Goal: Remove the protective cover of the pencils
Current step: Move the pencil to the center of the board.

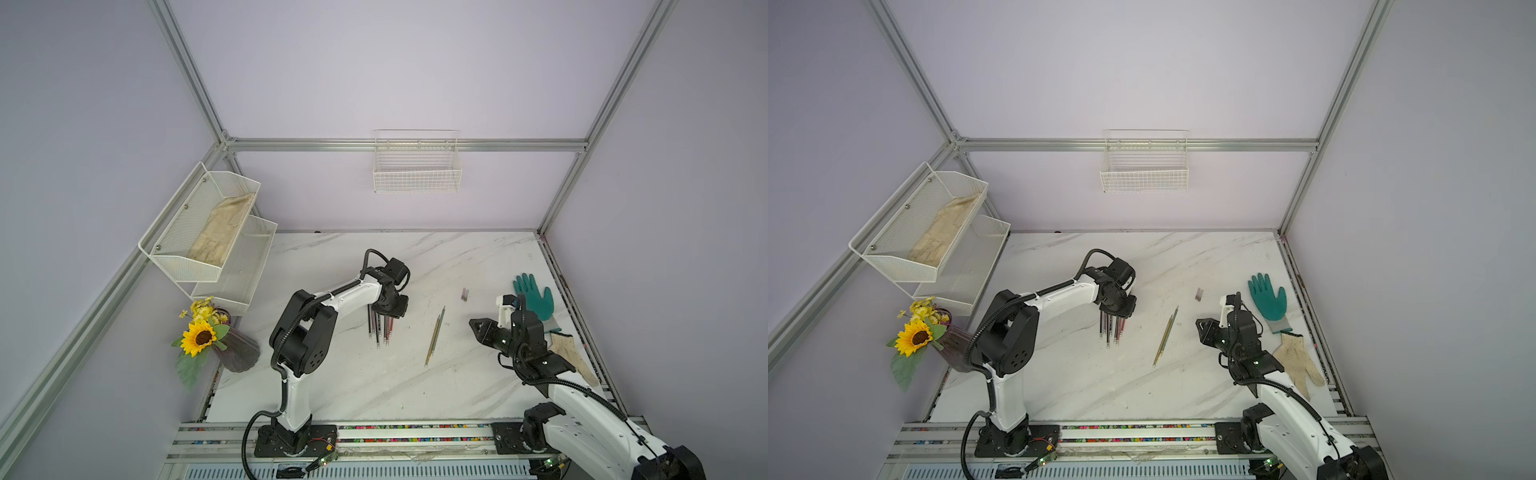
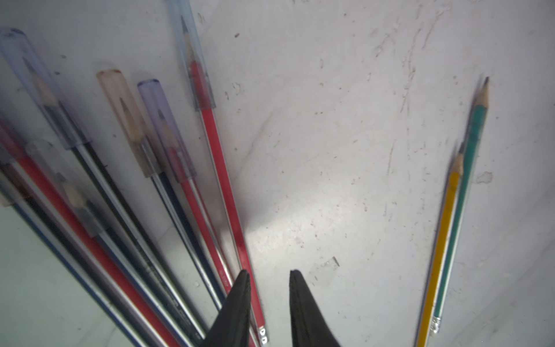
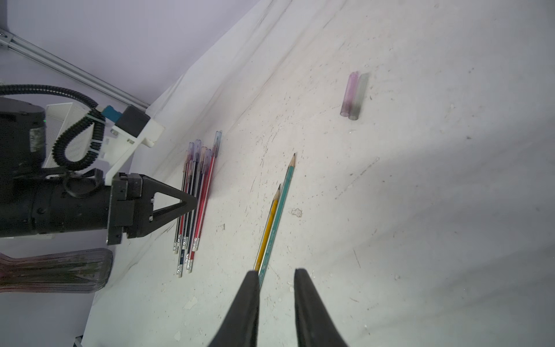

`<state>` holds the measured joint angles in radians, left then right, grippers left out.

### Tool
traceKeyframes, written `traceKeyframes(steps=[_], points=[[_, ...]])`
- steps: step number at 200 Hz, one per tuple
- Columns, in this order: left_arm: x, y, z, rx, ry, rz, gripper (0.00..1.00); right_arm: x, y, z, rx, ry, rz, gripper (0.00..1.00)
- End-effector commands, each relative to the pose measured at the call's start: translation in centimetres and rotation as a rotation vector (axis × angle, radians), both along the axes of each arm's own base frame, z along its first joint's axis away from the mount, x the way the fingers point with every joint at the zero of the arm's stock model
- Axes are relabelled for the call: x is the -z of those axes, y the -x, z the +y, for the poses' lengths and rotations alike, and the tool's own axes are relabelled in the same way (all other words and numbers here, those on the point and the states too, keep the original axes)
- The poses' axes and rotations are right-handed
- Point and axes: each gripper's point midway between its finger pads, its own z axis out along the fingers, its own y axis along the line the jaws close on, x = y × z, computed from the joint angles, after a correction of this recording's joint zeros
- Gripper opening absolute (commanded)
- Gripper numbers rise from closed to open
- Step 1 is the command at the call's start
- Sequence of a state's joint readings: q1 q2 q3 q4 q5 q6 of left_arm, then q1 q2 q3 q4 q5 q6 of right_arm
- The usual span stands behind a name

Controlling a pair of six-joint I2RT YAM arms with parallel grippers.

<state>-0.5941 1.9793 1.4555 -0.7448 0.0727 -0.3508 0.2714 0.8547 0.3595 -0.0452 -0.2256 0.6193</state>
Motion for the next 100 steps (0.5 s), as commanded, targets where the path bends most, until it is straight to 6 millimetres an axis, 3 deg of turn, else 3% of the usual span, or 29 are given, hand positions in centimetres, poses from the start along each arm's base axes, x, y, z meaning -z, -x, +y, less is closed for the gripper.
traceKeyframes(steps=[1,100], points=[[-1.74,-1.9,0.19,0.008,-0.02,-0.06,0.25,-0.82,-0.36,0.31,-0.018,0.006,-0.04,0.25],[-0.76,-1.71,-0.49,0.021,0.01,-0.039,0.24,-0.78,-0.29,0.28,-0.016,0.004,-0.038,0.25]])
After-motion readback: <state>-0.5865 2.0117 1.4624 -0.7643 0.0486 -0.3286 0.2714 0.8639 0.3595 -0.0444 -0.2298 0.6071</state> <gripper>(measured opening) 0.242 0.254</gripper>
